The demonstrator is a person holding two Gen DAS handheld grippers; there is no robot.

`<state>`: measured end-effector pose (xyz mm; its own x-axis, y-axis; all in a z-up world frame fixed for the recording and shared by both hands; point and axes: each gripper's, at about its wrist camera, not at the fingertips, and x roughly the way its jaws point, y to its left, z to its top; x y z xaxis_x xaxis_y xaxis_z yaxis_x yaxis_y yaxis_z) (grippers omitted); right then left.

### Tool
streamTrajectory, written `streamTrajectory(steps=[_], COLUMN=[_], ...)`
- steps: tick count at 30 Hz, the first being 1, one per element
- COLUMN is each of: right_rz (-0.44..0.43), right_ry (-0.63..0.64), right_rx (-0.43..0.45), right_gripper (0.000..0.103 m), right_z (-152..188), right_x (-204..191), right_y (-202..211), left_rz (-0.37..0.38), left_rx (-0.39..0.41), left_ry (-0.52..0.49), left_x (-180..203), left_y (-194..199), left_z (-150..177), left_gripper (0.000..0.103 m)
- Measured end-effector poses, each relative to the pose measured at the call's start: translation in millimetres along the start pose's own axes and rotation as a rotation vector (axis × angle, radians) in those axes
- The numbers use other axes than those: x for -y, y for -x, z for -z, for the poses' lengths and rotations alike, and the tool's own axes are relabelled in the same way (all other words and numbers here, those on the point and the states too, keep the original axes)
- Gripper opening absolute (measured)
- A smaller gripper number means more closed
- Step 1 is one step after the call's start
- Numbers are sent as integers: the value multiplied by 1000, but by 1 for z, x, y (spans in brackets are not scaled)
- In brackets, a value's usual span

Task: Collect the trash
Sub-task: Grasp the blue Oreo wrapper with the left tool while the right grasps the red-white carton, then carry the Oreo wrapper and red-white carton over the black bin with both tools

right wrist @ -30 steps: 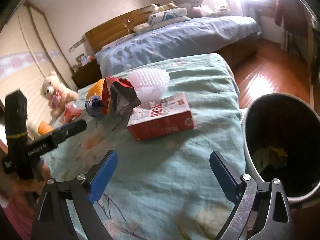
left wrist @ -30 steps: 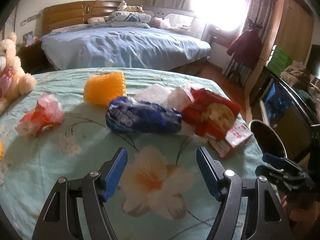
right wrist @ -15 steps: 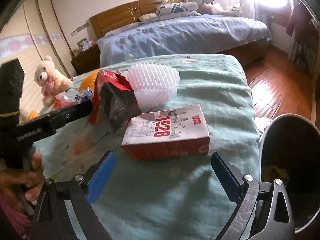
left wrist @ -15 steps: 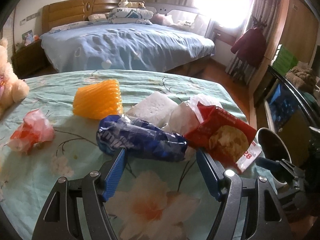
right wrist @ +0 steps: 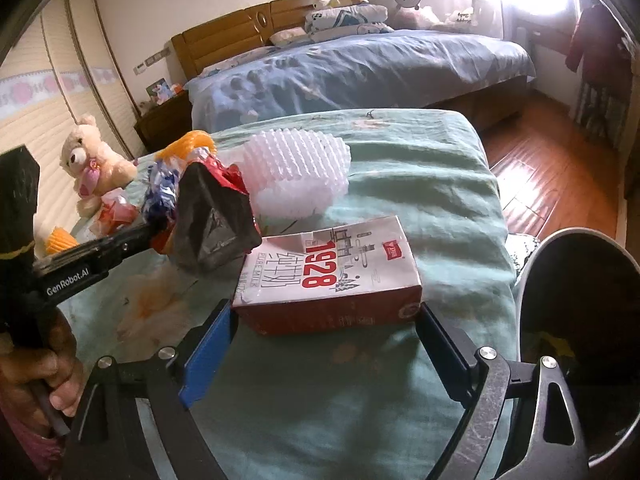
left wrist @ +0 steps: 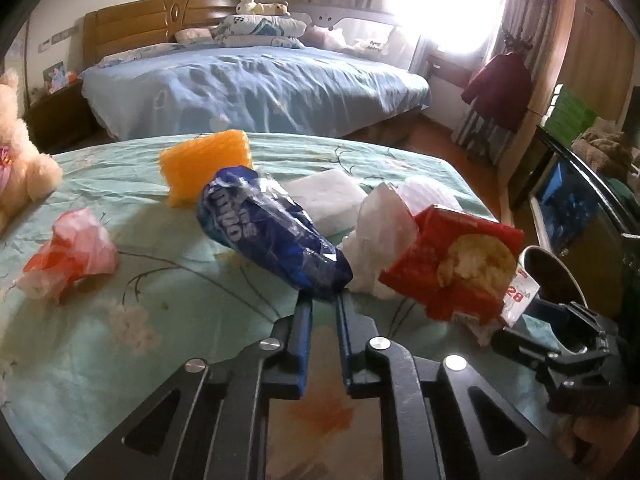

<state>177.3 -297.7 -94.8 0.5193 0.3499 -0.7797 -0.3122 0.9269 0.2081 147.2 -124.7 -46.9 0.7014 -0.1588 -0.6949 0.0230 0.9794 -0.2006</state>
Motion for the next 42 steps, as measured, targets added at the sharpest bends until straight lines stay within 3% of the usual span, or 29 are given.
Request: streamTrajectory(steps=[13,25,42], right_rz=[-30,-10,73], right_ry=[-74,-128,-232], right_rx=[63,99,145], right_gripper=[90,91,91], right_z=[21,39,60], right_x=[6,23,78], right_y=[41,69,107], left_rz=[63,114,245], left_rx=[25,66,19], left_ry=[-32,-98,-249], left_x=[-3,25,101], left_y=[42,78,59], left_z=[36,50,40], left_gripper=[2,2,2])
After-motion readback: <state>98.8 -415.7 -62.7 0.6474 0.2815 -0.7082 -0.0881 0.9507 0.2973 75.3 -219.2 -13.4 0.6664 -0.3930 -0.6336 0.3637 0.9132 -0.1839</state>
